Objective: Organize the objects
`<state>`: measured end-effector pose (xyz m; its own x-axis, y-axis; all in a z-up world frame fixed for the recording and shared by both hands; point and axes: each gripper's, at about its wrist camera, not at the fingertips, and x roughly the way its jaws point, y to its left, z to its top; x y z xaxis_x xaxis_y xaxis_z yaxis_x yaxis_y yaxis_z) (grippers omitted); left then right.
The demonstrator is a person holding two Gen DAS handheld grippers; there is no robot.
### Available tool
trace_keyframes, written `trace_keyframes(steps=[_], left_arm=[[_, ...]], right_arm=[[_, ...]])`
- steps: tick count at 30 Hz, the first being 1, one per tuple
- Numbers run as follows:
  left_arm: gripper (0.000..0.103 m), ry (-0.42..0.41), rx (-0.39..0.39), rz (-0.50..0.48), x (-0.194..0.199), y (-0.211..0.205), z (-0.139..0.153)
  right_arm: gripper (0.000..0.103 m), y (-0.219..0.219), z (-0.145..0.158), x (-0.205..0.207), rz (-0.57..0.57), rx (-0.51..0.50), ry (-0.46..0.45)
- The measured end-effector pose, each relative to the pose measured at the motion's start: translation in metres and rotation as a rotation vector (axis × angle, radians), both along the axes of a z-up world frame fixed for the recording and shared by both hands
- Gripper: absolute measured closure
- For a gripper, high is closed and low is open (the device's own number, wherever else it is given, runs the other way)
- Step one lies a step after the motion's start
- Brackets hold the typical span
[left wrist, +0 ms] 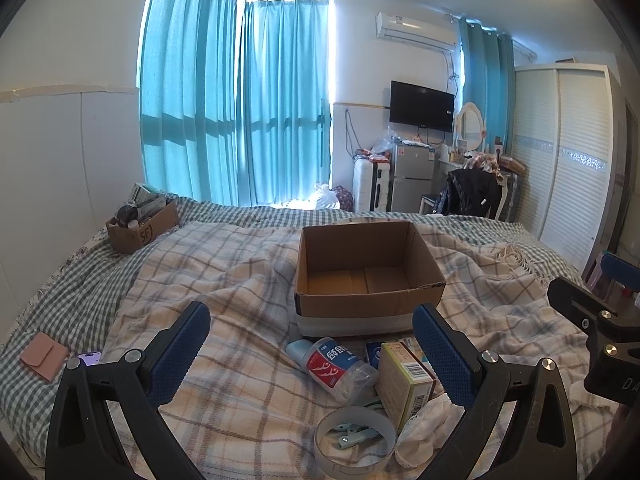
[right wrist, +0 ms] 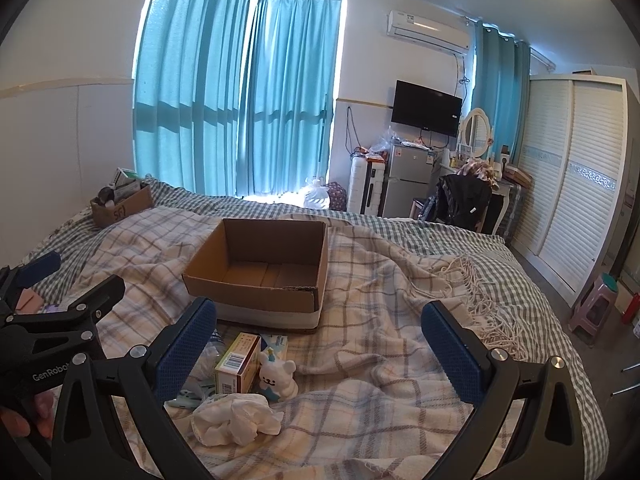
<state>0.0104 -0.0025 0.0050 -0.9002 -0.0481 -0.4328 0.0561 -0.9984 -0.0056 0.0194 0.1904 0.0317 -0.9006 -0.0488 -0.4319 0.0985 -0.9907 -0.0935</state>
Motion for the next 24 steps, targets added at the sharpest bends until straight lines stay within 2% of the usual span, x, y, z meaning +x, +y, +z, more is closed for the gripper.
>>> trace_keyframes(steps=[14, 17, 21, 24], left_arm=[[0.000, -0.125, -0.035, -0.023, 0.000, 0.003, -0.039], [0.000, -0.180, -0.059, -0.028, -0.002, 0.008, -0.059], [0.001, -0.292, -0.066, -0.037, -0.007, 0.012, -0.087], [0.001, -0.318, -0.080, -0.074, -0.008, 0.019, -0.094]], right_arm=[[0.003, 0.006, -0.022, 0.001, 0.039, 0.008, -0.074], [0.003, 0.005, -0.033, -0.002, 0.054, 0.007, -0.107], [0.003, 0.000, -0.054, -0.010, 0.072, 0.017, -0.167], [0.006, -0.001, -0.070, -0.018, 0.080, 0.019, -0.215]])
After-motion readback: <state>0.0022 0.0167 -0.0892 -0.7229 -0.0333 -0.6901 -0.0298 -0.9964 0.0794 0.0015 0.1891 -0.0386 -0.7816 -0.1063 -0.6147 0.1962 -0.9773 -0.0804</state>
